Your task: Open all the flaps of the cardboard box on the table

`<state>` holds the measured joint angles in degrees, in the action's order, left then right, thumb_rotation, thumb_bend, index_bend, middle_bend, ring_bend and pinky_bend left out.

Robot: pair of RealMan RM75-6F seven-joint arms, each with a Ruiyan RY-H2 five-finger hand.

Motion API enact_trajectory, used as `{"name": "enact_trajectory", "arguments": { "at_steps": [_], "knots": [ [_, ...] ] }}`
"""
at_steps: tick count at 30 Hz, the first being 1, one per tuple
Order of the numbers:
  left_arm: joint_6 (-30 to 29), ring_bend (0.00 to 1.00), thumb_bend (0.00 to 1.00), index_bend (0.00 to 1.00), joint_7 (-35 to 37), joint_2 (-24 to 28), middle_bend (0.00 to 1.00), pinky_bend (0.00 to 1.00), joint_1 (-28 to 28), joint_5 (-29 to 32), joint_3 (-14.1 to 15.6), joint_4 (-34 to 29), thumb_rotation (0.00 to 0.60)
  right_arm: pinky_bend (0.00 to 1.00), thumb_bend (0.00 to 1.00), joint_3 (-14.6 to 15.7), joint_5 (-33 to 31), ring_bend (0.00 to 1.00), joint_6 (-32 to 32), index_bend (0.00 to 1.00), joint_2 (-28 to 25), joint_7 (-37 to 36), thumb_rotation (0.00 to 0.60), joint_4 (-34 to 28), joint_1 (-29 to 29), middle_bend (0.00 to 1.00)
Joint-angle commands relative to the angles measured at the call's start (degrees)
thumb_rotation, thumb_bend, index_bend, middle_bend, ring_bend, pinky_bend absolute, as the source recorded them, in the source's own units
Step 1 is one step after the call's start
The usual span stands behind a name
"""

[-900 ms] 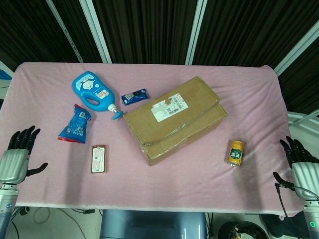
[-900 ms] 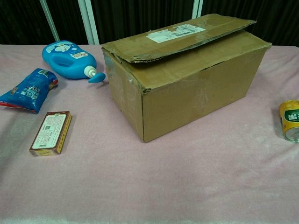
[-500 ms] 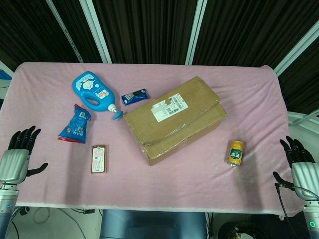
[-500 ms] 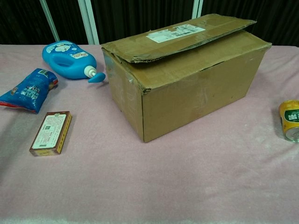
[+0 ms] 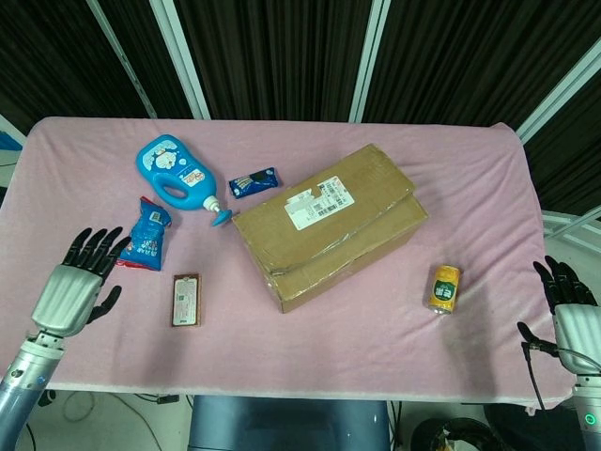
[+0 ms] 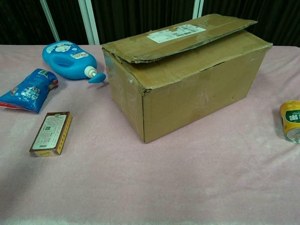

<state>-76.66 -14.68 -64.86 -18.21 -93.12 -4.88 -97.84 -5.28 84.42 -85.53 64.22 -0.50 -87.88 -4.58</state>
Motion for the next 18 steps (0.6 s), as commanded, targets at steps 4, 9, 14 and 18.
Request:
{"name": "enact_trajectory", "arguments": {
  "at_steps": [4, 9, 14, 18],
  "knots": [
    [9.84, 0.00, 0.50, 0.02, -8.17, 3.23, 0.02, 0.00, -9.23, -1.88, -4.34, -6.69, 0.600, 0.21, 0.29, -0.27, -0.65, 0.00, 0.34, 0.00, 0.12, -0.17, 0.600, -0.22, -0.06, 0.00],
    [17.72, 0.00, 0.53, 0.08, -12.18, 4.01, 0.13, 0.00, -15.63, -1.31, -6.74, -9.52, 0.600, 0.21, 0.29, -0.66, -1.91, 0.00, 0.92, 0.00, 0.15, -0.71, 0.600, -0.44, -0.06, 0.00],
    [25.02, 0.00, 0.53, 0.11, -15.53, 2.95, 0.19, 0.00, -21.28, 0.28, -7.98, -10.64, 0.600, 0.21, 0.29, -0.94, -2.73, 0.00, 1.32, 0.00, 0.07, -1.17, 0.600, -0.60, -0.06, 0.00],
    [28.25, 0.00, 0.53, 0.13, -17.74, 1.20, 0.19, 0.00, -24.28, 1.34, -8.36, -10.95, 0.600, 0.21, 0.29, -1.08, -3.08, 0.00, 1.59, 0.00, 0.01, -1.19, 0.600, -0.68, -0.13, 0.00]
  ]
}}
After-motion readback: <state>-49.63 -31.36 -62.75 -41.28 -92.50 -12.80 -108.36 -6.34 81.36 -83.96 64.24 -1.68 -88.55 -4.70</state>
